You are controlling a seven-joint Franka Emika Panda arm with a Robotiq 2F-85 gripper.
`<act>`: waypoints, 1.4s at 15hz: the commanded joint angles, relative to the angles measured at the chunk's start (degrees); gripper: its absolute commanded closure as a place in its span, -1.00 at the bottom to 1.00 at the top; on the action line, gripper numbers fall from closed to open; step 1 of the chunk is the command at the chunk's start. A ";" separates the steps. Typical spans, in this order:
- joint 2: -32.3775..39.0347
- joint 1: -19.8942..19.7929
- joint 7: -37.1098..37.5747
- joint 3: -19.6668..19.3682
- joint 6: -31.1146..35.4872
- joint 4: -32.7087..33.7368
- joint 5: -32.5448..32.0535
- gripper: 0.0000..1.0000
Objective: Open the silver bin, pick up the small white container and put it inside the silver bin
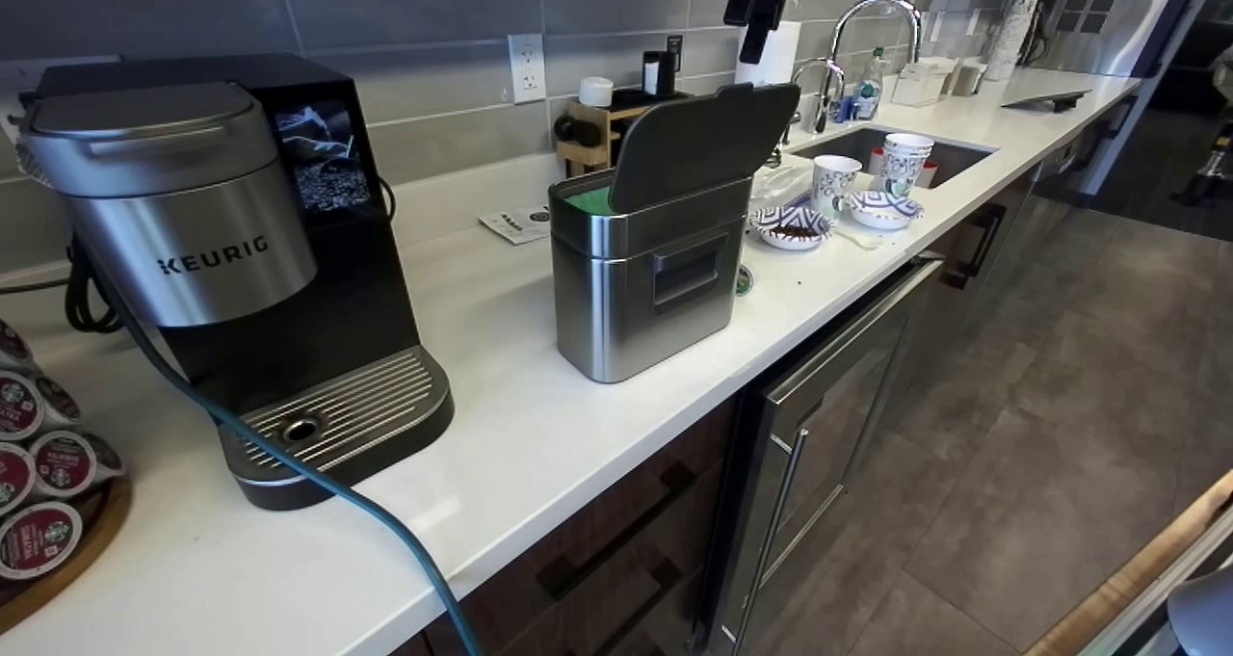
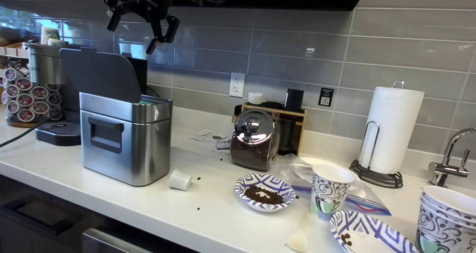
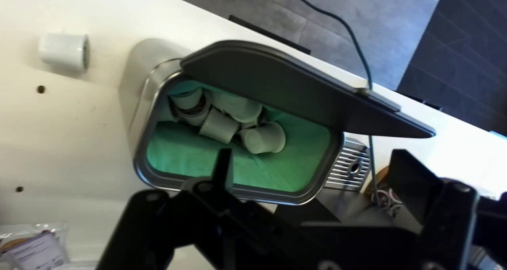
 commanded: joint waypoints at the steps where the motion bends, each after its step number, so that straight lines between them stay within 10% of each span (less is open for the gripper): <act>1: -8.23 0.78 2.21 -1.20 7.97 -8.42 -6.63 -1.00; 11: -19.37 -2.33 17.70 -6.41 29.82 -26.73 -18.53 -1.00; 18: -17.96 -1.62 16.30 -7.30 28.39 -24.74 -17.59 -1.00; 21: -14.88 -3.79 27.31 -7.15 29.09 -25.20 -20.06 -1.00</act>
